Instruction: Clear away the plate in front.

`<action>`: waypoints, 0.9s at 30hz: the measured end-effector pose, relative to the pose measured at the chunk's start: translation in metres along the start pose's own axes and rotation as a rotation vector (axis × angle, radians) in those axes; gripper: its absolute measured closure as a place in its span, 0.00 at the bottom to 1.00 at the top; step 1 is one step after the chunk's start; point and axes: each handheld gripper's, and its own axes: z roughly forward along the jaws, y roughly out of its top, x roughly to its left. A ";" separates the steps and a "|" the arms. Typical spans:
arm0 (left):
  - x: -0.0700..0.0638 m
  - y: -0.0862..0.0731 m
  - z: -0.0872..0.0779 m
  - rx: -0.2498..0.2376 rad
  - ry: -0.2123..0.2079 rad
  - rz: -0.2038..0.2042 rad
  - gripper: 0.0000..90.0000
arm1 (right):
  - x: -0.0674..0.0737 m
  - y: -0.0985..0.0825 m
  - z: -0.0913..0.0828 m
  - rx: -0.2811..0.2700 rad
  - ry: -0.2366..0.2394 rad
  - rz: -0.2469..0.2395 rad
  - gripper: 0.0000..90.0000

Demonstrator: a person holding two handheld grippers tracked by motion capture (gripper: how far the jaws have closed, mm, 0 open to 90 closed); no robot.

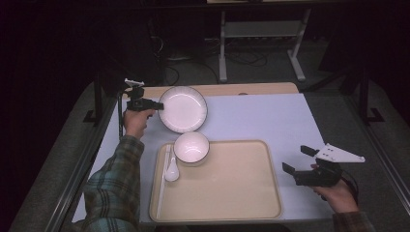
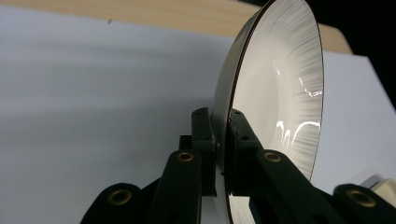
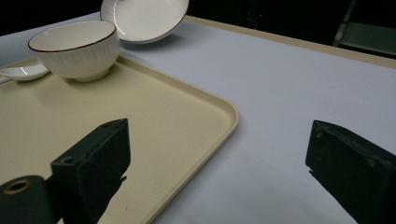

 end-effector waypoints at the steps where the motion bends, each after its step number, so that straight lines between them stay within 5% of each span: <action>1: -0.004 0.003 -0.001 -0.007 -0.005 0.007 0.93 | 0.000 0.000 0.000 -0.002 0.000 -0.001 0.07; 13: -0.076 0.021 0.000 0.002 -0.110 0.168 0.93 | 0.000 0.003 0.003 -0.009 0.012 -0.002 0.07; 27: -0.154 0.000 0.021 0.143 -0.247 0.354 0.93 | 0.001 0.005 0.002 -0.021 0.012 -0.006 0.07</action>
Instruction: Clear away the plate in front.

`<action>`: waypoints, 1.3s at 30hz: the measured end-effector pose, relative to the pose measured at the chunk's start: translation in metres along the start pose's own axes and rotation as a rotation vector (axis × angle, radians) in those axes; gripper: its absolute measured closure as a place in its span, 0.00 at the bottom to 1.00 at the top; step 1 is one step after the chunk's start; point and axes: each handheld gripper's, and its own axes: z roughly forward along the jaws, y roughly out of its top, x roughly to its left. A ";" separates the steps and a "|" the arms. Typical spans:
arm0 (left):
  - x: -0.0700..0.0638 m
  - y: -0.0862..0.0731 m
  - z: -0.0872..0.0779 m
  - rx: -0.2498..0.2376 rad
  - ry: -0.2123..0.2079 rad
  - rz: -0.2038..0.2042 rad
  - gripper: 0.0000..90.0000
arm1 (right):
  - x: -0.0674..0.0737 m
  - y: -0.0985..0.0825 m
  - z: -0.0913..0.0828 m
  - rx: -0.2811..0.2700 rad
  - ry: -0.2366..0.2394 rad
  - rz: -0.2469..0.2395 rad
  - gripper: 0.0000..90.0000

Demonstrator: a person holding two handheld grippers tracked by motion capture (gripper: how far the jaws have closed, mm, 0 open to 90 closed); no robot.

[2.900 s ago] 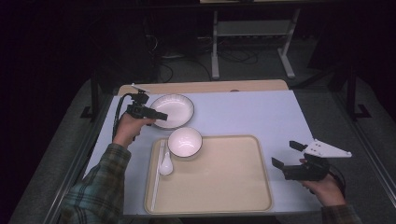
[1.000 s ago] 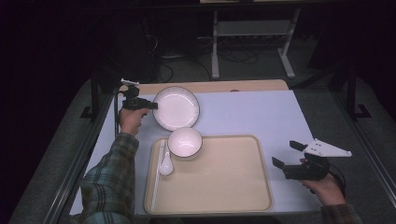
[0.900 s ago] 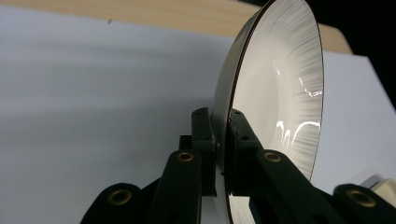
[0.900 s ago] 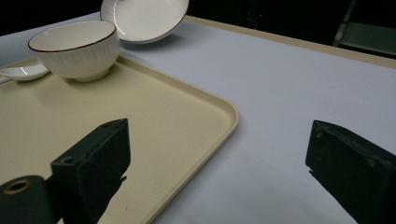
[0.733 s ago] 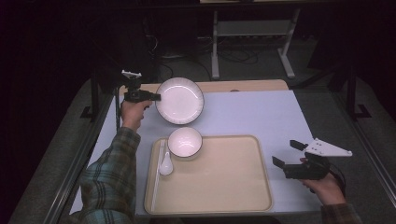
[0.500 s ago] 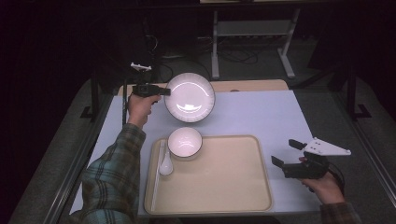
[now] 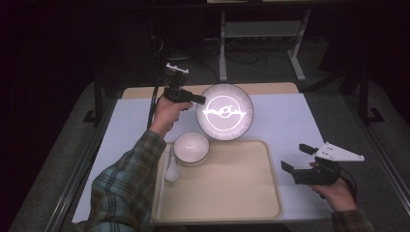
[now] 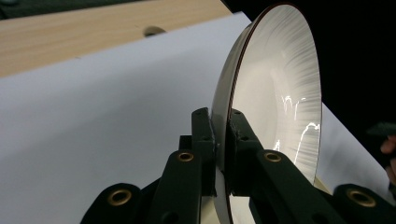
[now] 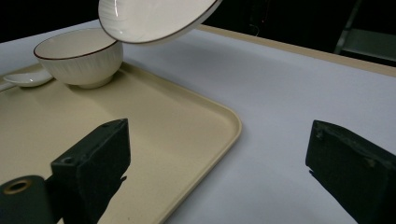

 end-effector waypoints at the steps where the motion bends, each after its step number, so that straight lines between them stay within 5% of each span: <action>1: -0.004 -0.001 0.003 0.016 -0.009 0.013 0.93 | 0.000 0.000 0.000 0.000 0.000 -0.001 0.07; 16: -0.048 -0.031 0.050 0.259 -0.082 0.151 0.93 | 0.000 0.001 0.000 -0.003 0.004 -0.005 0.06; 26: -0.054 -0.052 0.079 0.400 -0.131 0.141 0.93 | 0.000 0.001 0.000 -0.002 0.004 -0.005 0.06; 29: -0.055 -0.055 0.087 0.444 -0.090 0.171 0.95 | 0.000 0.001 0.000 0.000 0.004 -0.008 0.06; 33: -0.054 -0.055 0.093 0.461 -0.090 0.186 0.94 | 0.001 0.001 0.000 0.001 0.005 -0.009 0.06; 39: -0.053 -0.060 0.106 0.522 -0.001 0.234 0.88 | 0.000 0.001 0.000 0.001 0.004 -0.007 0.07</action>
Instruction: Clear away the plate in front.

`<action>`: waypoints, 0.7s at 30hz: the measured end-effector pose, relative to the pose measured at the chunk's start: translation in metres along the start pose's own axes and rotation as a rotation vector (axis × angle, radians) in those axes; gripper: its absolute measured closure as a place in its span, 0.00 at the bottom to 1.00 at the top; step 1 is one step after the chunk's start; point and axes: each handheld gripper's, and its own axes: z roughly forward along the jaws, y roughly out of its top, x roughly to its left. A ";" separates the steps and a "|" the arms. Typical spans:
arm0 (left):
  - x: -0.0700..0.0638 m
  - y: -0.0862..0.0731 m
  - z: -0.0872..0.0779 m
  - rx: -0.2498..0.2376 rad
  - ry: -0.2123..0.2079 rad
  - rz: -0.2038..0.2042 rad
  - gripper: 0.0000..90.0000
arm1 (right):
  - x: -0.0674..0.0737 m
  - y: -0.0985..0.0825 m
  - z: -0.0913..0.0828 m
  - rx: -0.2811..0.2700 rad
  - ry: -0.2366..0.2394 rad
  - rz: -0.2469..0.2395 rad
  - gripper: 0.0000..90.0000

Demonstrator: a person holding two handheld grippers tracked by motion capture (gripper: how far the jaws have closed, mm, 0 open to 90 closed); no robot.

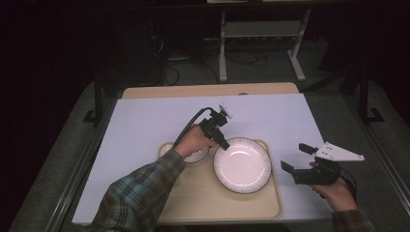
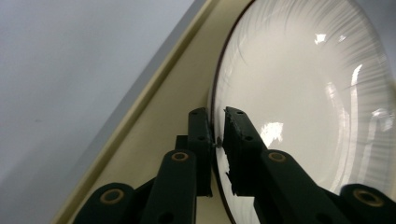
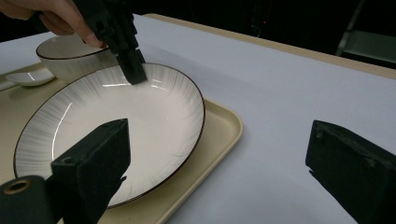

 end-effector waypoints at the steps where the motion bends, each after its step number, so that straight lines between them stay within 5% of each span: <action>1: 0.001 0.000 0.001 0.005 0.002 0.000 0.88 | 0.000 0.000 0.000 0.000 0.001 0.000 0.06; 6: 0.005 -0.001 0.002 -0.004 0.022 -0.006 0.87 | -0.001 0.000 -0.001 0.000 -0.002 0.003 0.06; 9: 0.009 -0.002 -0.004 -0.053 0.010 -0.018 0.85 | -0.001 0.000 -0.001 0.001 -0.002 0.003 0.06; 14: 0.010 -0.005 -0.023 -0.149 0.010 -0.008 0.75 | 0.000 0.000 -0.001 0.000 -0.001 0.002 0.06; 21: 0.003 -0.024 -0.054 -0.327 0.028 0.066 0.55 | 0.000 0.000 -0.001 0.001 0.000 0.002 0.06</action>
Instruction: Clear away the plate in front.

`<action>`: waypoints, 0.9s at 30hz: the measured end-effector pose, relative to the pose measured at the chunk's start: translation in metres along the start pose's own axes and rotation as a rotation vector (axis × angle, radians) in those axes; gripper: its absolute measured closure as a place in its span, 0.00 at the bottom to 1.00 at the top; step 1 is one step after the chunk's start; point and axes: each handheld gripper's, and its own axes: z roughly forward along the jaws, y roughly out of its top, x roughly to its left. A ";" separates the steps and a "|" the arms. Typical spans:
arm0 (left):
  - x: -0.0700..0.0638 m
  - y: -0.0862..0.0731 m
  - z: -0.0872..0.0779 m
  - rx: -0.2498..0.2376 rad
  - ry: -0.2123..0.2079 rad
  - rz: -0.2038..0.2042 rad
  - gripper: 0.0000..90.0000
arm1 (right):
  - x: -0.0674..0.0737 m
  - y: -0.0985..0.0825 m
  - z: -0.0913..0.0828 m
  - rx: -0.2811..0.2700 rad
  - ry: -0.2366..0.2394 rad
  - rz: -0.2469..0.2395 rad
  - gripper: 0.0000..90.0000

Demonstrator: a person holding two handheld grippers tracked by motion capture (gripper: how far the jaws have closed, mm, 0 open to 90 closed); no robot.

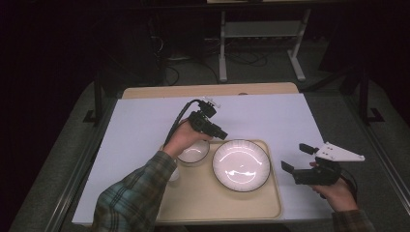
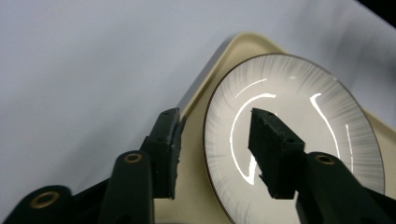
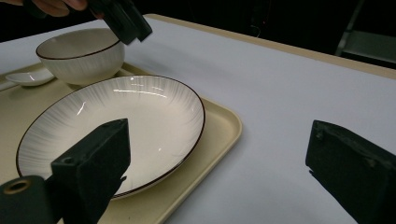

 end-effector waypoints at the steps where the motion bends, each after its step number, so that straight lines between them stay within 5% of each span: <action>1: -0.001 -0.003 -0.005 -0.023 0.003 0.005 0.54 | 0.000 0.000 0.000 0.000 0.000 0.000 0.06; 9: -0.008 -0.032 -0.036 -0.173 0.045 0.077 0.39 | 0.000 0.000 0.000 0.000 -0.002 0.001 0.06; 21: -0.013 -0.092 -0.081 -0.325 0.174 0.062 0.21 | 0.001 0.000 0.000 0.002 -0.003 0.000 0.06; 27: -0.017 -0.127 -0.096 -0.363 0.234 0.055 0.17 | 0.002 0.000 0.000 0.003 -0.005 -0.004 0.06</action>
